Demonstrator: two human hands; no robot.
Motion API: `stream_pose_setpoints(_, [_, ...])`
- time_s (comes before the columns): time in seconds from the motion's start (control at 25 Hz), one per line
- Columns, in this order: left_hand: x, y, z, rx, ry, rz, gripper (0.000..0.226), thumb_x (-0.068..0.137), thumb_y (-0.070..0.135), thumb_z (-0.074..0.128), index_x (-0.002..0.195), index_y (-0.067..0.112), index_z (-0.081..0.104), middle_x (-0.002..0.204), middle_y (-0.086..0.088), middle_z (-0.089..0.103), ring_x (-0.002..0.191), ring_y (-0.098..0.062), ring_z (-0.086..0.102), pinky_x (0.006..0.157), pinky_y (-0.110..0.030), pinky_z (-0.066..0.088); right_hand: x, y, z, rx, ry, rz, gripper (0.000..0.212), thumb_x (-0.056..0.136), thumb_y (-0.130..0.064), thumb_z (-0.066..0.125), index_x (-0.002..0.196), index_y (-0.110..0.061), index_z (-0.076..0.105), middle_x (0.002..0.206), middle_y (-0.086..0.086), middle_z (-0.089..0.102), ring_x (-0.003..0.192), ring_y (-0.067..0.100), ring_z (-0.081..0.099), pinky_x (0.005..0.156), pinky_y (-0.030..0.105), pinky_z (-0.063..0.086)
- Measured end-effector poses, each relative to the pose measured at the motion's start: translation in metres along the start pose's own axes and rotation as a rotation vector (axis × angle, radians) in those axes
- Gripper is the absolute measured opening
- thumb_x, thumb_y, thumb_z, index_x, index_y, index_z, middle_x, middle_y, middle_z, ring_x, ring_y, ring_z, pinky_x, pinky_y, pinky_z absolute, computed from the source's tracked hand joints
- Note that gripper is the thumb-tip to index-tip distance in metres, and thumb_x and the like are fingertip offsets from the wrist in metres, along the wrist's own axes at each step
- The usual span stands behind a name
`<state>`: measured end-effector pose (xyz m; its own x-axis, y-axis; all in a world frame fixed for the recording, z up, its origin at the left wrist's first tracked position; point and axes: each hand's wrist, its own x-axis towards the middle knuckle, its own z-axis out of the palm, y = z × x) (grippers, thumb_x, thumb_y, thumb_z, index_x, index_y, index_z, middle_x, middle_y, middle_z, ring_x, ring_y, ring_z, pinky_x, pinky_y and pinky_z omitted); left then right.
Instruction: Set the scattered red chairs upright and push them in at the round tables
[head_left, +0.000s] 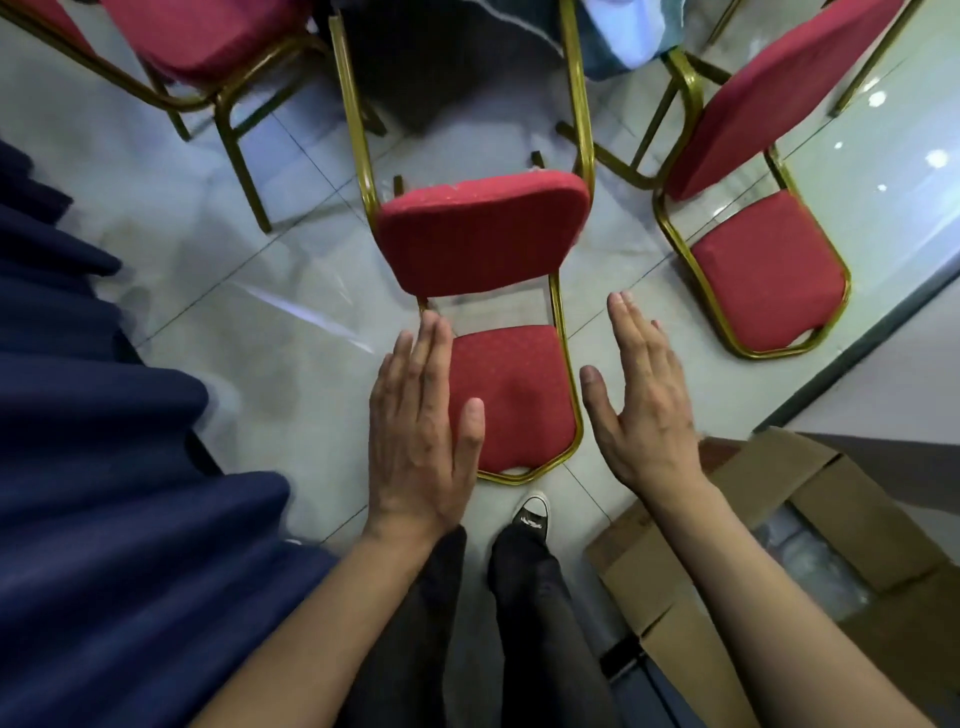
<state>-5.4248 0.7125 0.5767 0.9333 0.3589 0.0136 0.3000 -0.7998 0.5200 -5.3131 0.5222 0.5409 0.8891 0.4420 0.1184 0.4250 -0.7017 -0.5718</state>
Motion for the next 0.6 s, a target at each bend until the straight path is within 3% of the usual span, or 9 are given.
stream_pose_setpoints(0.2, [-0.014,-0.067,0.136,0.031,-0.092,-0.040,0.065,0.102,0.041,0.027,0.160,0.012,0.017,0.169,-0.001,0.012,0.155,-0.016,0.008,0.123,-0.048,0.019,-0.032,0.105,0.111,-0.051,-0.143,0.102,0.064,0.105,-0.040,0.042,0.162,-0.025,0.017,0.167,-0.004,0.020,0.148,-0.009,-0.002,0.124,0.027,0.008])
stream_pose_setpoints(0.4, [-0.033,-0.153,0.270,0.089,-0.200,-0.011,0.063,0.103,0.042,0.030,0.160,0.016,0.019,0.167,0.000,0.018,0.155,-0.018,0.012,0.121,-0.049,0.024,-0.072,0.207,0.223,-0.121,-0.315,0.071,0.064,0.106,-0.038,0.043,0.163,-0.023,0.016,0.167,0.002,0.024,0.151,0.018,0.023,0.125,0.027,0.006])
stream_pose_setpoints(0.6, [-0.031,-0.237,0.398,0.165,-0.270,-0.014,0.067,0.102,0.049,0.028,0.161,0.018,0.018,0.167,0.001,0.018,0.154,-0.021,0.014,0.122,-0.048,0.022,-0.082,0.300,0.330,-0.268,-0.481,-0.054,0.069,0.102,-0.050,0.031,0.163,-0.024,0.012,0.167,0.006,0.024,0.151,0.025,0.028,0.126,0.038,0.015])
